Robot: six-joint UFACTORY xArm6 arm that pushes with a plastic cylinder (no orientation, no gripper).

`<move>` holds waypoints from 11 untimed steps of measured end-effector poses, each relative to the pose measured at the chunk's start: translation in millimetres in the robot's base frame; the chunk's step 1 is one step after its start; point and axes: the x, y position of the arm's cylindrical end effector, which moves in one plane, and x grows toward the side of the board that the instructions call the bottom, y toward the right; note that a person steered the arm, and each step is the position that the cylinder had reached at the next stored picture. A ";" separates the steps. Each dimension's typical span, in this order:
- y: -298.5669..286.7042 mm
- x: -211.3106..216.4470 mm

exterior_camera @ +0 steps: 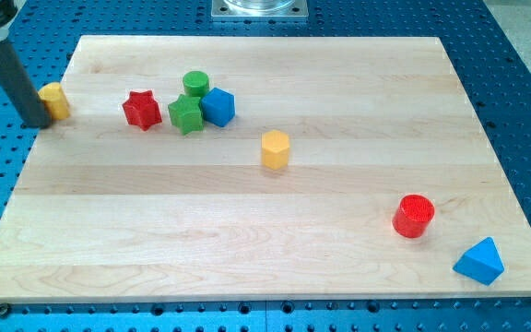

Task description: Push the yellow heart top left corner of the board

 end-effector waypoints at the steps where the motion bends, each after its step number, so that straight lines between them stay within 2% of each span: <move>1: 7.1 -35.6; 2: 24.6 -55.7; 3: 2.3 -1.4; 4: 33.9 -20.9; 6: 59.5 -98.8; 7: 60.5 -91.9; 8: 61.7 -63.4; 9: 89.0 -80.0; 10: 90.7 -103.7; 11: 90.8 -109.5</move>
